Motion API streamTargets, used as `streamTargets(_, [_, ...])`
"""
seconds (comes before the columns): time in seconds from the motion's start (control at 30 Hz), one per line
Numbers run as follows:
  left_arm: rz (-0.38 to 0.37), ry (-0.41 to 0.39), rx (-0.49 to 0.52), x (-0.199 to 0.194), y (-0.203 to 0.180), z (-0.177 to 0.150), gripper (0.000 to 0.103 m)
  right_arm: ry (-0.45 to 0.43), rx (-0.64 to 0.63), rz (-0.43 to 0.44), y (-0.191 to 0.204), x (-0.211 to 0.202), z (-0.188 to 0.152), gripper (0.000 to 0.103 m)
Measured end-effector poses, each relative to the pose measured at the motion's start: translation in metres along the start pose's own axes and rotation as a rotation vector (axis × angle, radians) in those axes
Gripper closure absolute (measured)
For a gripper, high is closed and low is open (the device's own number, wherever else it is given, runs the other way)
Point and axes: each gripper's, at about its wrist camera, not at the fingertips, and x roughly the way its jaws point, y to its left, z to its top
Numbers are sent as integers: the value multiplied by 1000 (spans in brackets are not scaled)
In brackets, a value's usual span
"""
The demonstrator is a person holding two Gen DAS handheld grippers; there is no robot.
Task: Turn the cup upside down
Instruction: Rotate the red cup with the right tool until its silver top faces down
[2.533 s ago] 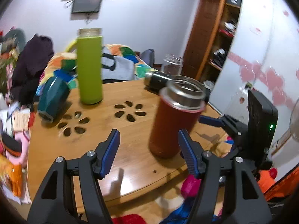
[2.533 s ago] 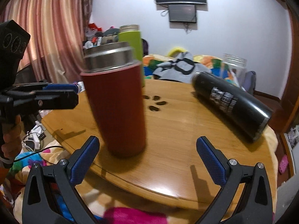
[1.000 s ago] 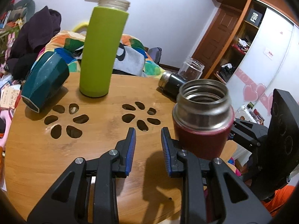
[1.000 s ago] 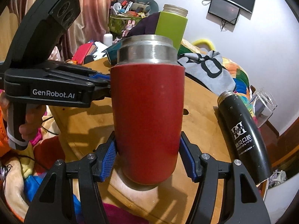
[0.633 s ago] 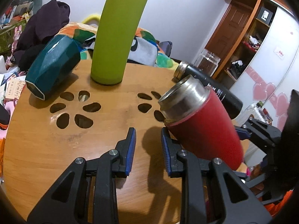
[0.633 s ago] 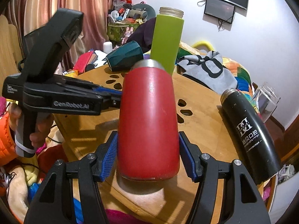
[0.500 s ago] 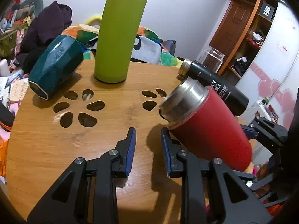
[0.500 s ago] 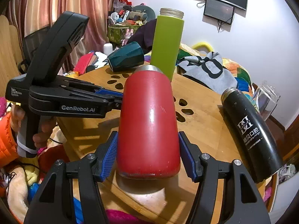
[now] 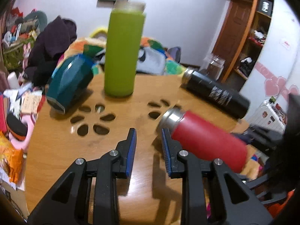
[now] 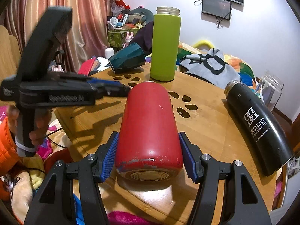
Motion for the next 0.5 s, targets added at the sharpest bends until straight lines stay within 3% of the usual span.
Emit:
streamTargets(0.27, [-74,-30,129,-8,-49,9,77,24,41,38,1,6,-17,43])
streamTargets(0.5, [-83,-28,132,-1,-56,11,77,-67,58,21,-3,-14,-21,46])
